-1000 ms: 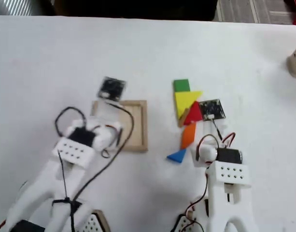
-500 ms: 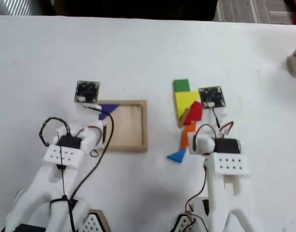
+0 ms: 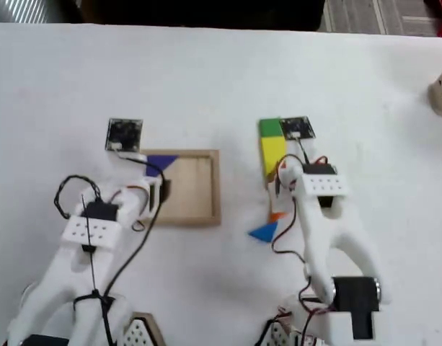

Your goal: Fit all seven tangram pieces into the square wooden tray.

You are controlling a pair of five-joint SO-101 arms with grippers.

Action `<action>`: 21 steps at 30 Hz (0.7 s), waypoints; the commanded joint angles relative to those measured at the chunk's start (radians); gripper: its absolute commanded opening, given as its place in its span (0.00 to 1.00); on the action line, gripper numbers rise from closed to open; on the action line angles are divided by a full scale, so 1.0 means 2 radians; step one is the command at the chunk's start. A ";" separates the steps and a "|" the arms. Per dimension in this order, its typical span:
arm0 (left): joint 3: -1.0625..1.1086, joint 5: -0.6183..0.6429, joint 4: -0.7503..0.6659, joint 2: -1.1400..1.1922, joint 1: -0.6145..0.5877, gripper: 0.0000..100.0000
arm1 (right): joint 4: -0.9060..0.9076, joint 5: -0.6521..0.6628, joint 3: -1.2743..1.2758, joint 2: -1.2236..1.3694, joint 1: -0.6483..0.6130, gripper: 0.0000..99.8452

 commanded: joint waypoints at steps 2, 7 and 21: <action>-0.009 0.000 -0.013 -0.013 -0.004 0.23 | -0.007 -0.004 -0.048 0.035 -0.007 0.20; -0.010 -0.001 -0.013 -0.013 -0.004 0.23 | 0.012 -0.004 -0.054 0.030 -0.023 0.24; -0.010 -0.001 -0.024 -0.013 -0.020 0.23 | 0.016 -0.005 -0.058 0.062 -0.046 0.27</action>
